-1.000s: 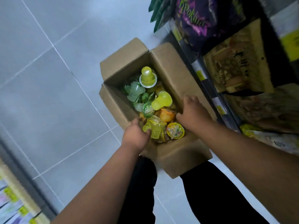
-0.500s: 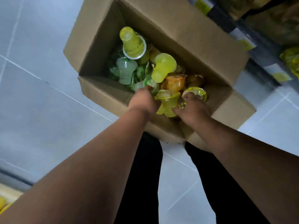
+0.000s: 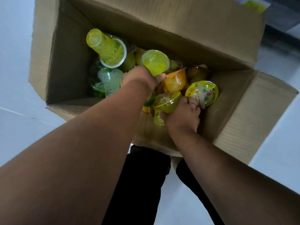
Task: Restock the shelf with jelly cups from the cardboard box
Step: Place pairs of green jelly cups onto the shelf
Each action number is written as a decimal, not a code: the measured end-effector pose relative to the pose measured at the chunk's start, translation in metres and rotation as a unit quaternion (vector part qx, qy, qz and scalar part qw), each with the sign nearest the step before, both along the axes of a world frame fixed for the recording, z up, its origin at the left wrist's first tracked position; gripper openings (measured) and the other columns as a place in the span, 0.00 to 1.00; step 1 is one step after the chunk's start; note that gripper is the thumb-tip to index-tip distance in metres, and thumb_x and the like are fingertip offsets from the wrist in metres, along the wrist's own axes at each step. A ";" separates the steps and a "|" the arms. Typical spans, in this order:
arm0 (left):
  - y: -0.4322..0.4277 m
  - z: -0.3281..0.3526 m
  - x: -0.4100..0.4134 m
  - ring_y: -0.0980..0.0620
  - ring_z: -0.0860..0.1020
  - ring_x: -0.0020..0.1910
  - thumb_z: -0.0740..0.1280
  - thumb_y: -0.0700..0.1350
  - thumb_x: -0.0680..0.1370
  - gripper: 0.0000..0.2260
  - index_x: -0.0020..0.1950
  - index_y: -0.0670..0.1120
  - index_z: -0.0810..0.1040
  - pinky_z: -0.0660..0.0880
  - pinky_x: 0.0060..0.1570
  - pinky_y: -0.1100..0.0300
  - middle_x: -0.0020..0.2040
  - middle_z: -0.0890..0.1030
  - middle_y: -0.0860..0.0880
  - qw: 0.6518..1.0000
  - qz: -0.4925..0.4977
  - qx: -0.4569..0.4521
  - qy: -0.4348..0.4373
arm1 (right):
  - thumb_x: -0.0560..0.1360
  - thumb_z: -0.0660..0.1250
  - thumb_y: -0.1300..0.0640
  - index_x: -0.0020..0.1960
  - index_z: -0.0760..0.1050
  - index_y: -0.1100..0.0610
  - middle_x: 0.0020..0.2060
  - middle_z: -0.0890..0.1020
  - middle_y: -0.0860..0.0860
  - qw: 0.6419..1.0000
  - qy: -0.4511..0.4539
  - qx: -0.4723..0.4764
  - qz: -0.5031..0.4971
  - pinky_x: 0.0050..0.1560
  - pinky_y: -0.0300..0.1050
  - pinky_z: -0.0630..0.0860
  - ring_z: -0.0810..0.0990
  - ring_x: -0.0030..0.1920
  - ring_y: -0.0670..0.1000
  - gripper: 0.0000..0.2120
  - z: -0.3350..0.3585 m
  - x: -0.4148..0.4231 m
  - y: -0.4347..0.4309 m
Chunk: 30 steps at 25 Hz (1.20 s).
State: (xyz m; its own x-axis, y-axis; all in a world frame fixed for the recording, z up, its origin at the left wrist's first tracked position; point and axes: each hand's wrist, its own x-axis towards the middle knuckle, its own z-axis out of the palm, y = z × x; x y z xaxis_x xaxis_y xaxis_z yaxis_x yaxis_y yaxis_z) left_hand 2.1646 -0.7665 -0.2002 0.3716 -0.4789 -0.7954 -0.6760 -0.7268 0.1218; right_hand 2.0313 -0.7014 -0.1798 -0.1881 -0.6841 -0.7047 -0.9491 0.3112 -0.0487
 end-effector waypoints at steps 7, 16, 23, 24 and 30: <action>0.010 0.043 0.009 0.40 0.77 0.60 0.66 0.63 0.75 0.29 0.60 0.37 0.77 0.72 0.57 0.54 0.59 0.80 0.40 0.976 0.213 -0.026 0.030 | 0.63 0.76 0.42 0.60 0.75 0.53 0.56 0.81 0.51 0.956 -0.154 0.005 -0.249 0.64 0.53 0.70 0.78 0.58 0.56 0.29 0.034 -0.002 -0.008; 0.052 0.264 -0.008 0.39 0.84 0.47 0.74 0.55 0.70 0.19 0.51 0.41 0.83 0.81 0.47 0.50 0.48 0.86 0.43 0.778 0.540 -0.144 0.286 | 0.65 0.77 0.46 0.51 0.81 0.55 0.44 0.86 0.50 0.811 -0.384 0.041 -0.439 0.44 0.49 0.82 0.86 0.45 0.53 0.19 0.240 -0.004 -0.073; 0.029 0.522 0.000 0.56 0.83 0.38 0.70 0.47 0.77 0.05 0.47 0.46 0.81 0.77 0.39 0.65 0.40 0.85 0.52 0.758 0.473 -0.265 0.363 | 0.70 0.75 0.49 0.51 0.82 0.56 0.44 0.87 0.50 0.793 -0.509 0.004 -0.334 0.45 0.45 0.79 0.85 0.44 0.50 0.14 0.492 -0.003 -0.126; 0.023 0.556 0.002 0.55 0.82 0.42 0.70 0.47 0.77 0.05 0.48 0.46 0.81 0.76 0.45 0.63 0.41 0.85 0.52 0.757 0.461 -0.286 0.365 | 0.68 0.76 0.47 0.53 0.81 0.56 0.47 0.87 0.50 0.784 -0.529 -0.010 -0.325 0.53 0.49 0.78 0.84 0.48 0.51 0.18 0.524 -0.003 -0.132; 0.003 0.774 -0.009 0.54 0.82 0.43 0.69 0.48 0.76 0.07 0.50 0.46 0.81 0.73 0.48 0.59 0.43 0.86 0.52 0.720 0.355 -0.454 0.388 | 0.59 0.81 0.43 0.54 0.81 0.56 0.49 0.86 0.53 0.720 -0.640 -0.103 -0.247 0.62 0.59 0.76 0.84 0.52 0.56 0.29 0.740 -0.018 -0.153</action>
State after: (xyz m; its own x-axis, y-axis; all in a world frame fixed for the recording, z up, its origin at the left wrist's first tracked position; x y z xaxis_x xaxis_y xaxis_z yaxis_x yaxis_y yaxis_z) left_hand 2.1554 -0.7636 0.5737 0.3911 -0.8406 -0.3748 0.3531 -0.2390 0.9045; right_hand 2.0136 -0.8545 0.5604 0.2690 -0.8711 -0.4108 0.1381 0.4570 -0.8787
